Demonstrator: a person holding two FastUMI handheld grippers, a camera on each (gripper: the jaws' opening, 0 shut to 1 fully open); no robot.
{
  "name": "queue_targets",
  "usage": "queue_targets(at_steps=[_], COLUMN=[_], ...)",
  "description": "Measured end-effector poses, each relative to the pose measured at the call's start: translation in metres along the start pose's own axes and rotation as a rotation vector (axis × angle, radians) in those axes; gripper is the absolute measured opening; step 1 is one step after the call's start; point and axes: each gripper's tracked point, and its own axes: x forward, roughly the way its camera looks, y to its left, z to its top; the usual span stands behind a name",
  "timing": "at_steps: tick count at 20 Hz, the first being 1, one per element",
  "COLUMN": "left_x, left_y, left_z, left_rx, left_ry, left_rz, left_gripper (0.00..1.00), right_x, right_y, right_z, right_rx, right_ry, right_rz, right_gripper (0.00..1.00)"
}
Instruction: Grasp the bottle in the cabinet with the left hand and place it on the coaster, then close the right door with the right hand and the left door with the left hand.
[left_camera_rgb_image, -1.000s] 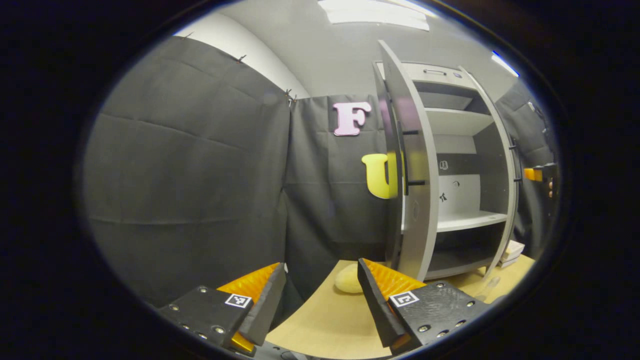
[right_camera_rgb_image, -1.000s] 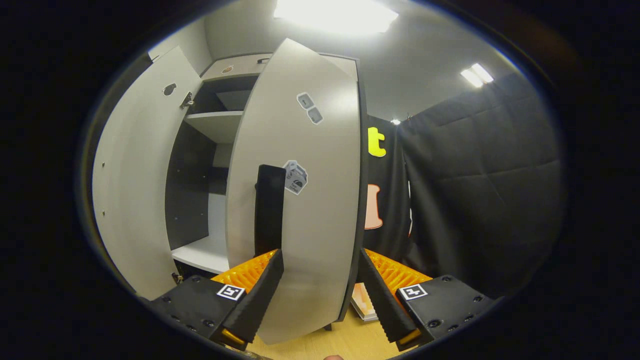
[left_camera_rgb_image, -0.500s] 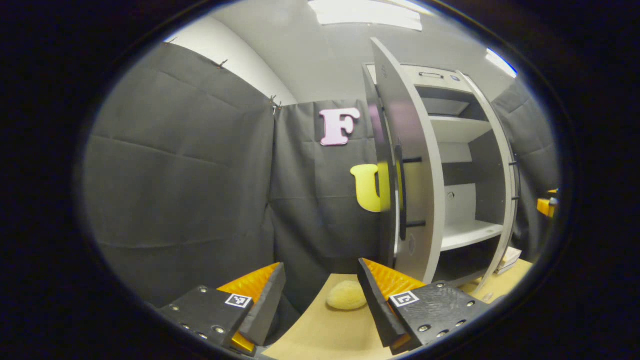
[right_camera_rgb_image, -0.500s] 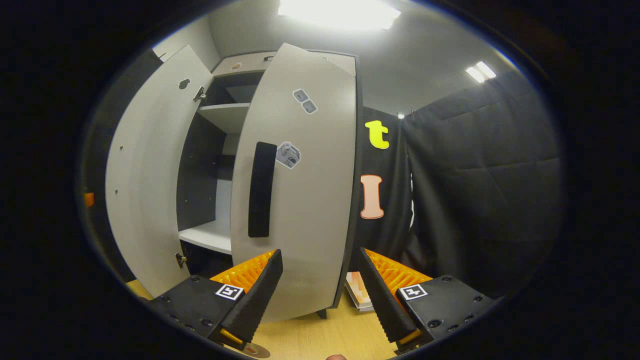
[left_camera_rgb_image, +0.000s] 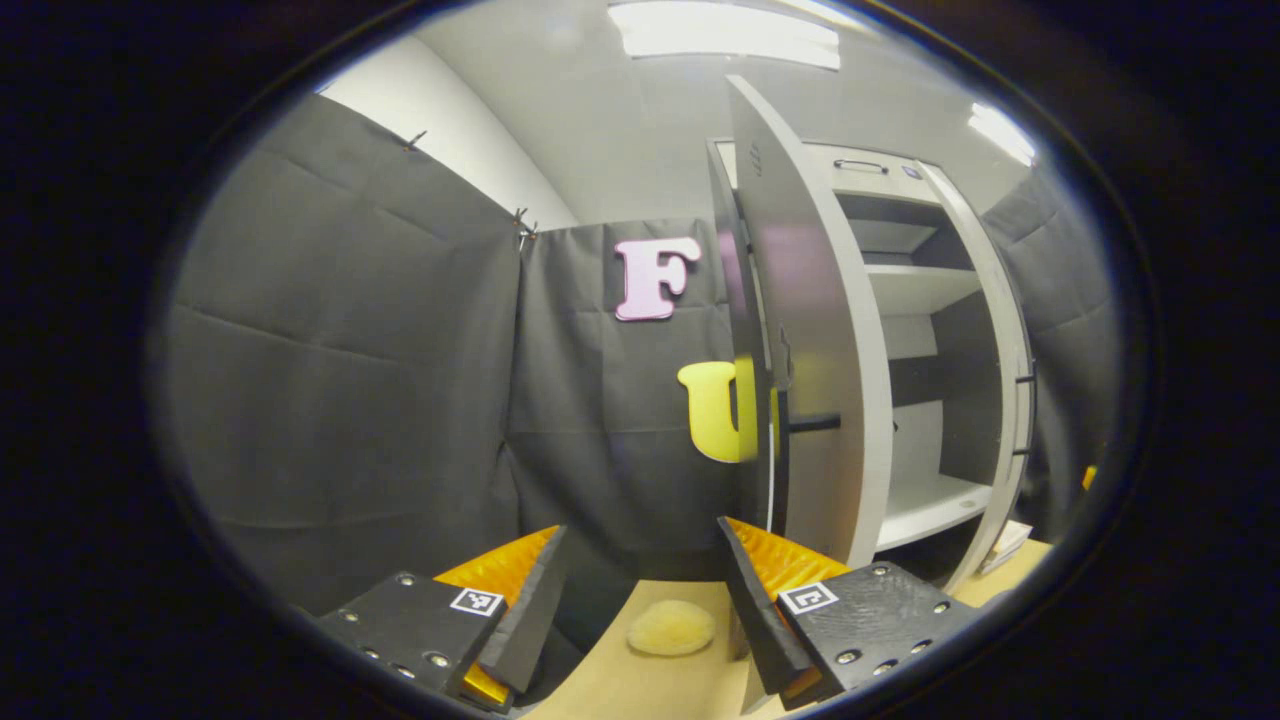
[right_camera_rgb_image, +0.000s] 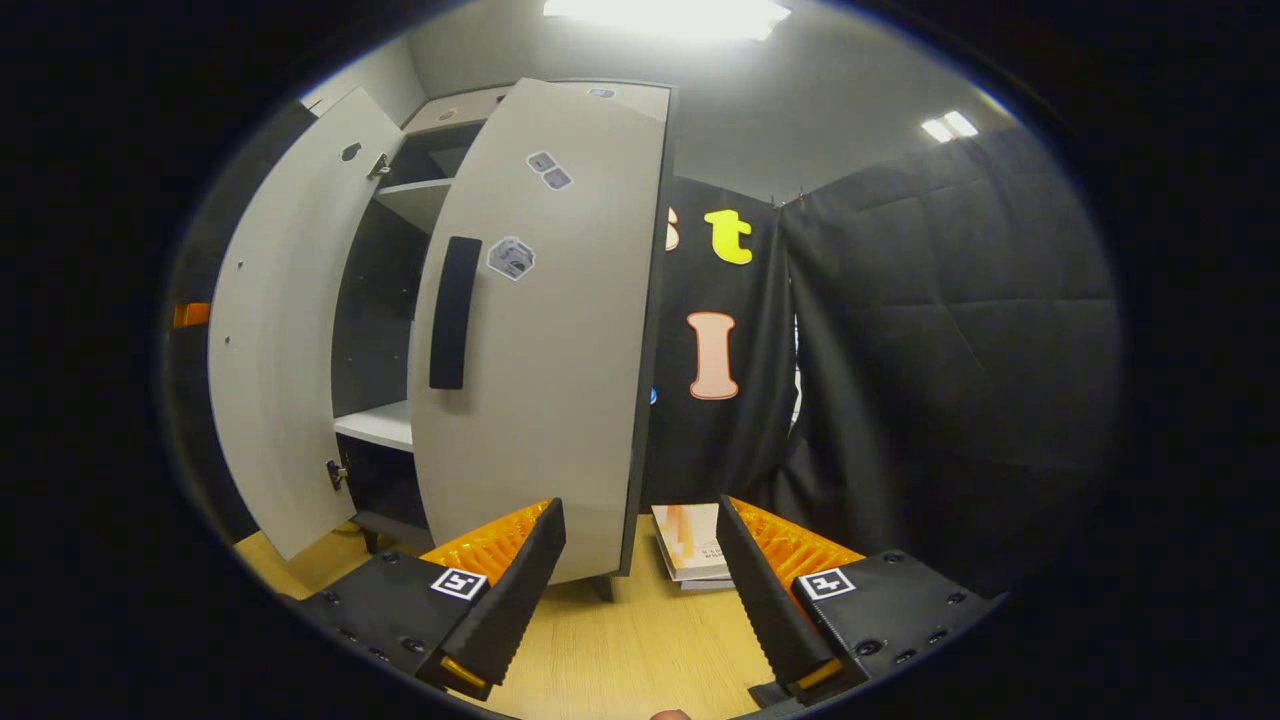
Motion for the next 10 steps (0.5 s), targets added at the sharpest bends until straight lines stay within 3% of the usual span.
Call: queue_targets(at_steps=[2, 5, 10], left_x=[0.003, 0.002, 0.002], left_y=[-0.010, -0.013, -0.014], left_z=[0.003, 0.010, 0.009], left_rx=[-0.005, 0.066, 0.063], left_ry=[-0.011, -0.022, -0.030], left_rz=[0.007, 0.055, 0.089], left_gripper=[0.85, 0.84, 0.85], right_x=[-0.002, -0.005, -0.001], right_y=[-0.017, -0.045, -0.078], right_z=[-0.005, -0.011, -0.013], right_rx=[0.002, -0.003, 0.008], right_ry=[0.012, 0.026, 0.030], right_rz=[-0.016, -0.042, -0.055], right_gripper=[0.97, 0.97, 0.97])
